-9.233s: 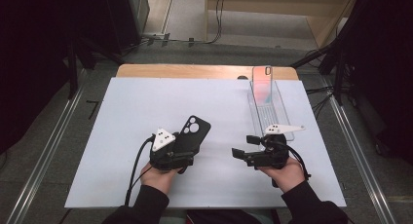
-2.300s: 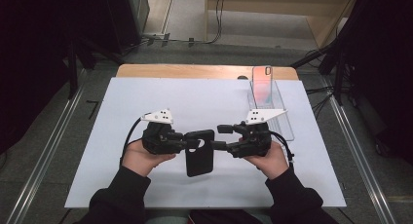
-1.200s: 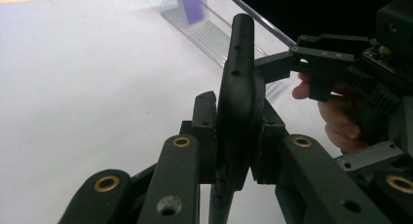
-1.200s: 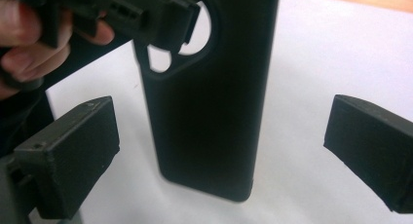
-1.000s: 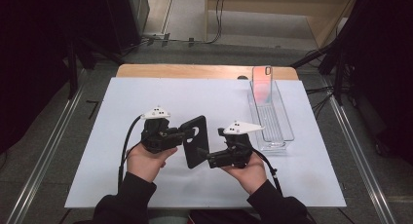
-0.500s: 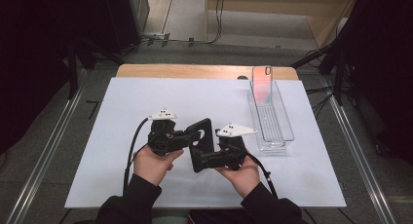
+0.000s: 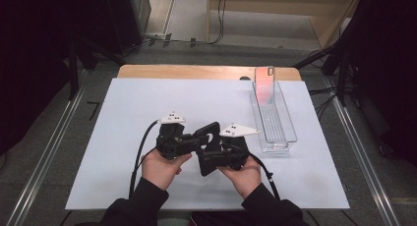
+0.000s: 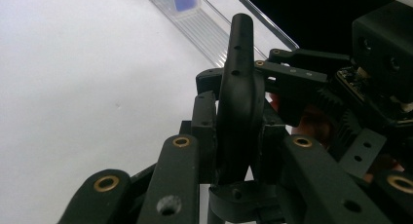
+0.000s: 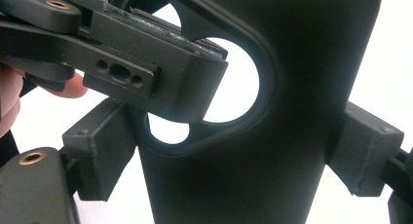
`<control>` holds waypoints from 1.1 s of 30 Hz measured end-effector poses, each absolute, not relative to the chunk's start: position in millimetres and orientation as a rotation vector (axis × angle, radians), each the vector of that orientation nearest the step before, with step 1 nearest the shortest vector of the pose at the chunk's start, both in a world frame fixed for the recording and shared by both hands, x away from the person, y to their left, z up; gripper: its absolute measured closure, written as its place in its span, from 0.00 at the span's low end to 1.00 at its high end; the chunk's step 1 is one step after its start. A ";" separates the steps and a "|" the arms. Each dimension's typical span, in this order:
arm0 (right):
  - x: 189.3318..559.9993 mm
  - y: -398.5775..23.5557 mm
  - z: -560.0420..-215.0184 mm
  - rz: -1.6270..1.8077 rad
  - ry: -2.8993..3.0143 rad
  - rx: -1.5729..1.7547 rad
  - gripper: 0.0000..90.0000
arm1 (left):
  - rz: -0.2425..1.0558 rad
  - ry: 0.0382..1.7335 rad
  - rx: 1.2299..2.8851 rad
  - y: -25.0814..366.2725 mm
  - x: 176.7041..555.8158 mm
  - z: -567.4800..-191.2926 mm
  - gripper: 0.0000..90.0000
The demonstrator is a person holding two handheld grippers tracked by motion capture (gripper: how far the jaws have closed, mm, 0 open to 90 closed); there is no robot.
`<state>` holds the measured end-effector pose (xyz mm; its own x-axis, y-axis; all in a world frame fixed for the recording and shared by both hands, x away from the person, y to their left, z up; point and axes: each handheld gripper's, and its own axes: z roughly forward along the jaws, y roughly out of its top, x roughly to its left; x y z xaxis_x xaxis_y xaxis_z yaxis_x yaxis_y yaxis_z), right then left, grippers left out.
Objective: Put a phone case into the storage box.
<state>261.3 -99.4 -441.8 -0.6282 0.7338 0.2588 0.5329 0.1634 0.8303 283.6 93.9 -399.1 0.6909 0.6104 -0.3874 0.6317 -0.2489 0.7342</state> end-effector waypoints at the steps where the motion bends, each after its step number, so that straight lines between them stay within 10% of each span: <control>1: 261.6 -99.5 -441.9 1.460 2.234 1.232 0.14 | -0.029 0.963 1.938 93.9 283.6 -399.1 0.85; 11: 263.3 -100.6 -439.2 1.474 2.265 1.238 0.15 | -0.007 0.949 1.942 94.7 282.0 -395.5 0.82; 19: 265.4 -104.3 -439.6 1.462 2.266 1.246 0.15 | -0.011 0.950 1.947 97.7 281.9 -391.2 0.56; 33: 273.4 -121.9 -438.6 1.453 2.252 1.274 0.15 | -0.077 0.881 1.970 110.6 278.3 -385.4 0.42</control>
<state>273.4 -121.9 -438.6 -0.6191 0.7316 0.2855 0.5616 0.1583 0.8121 278.3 110.6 -385.4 0.7393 0.5491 -0.3898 0.6082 -0.2960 0.7366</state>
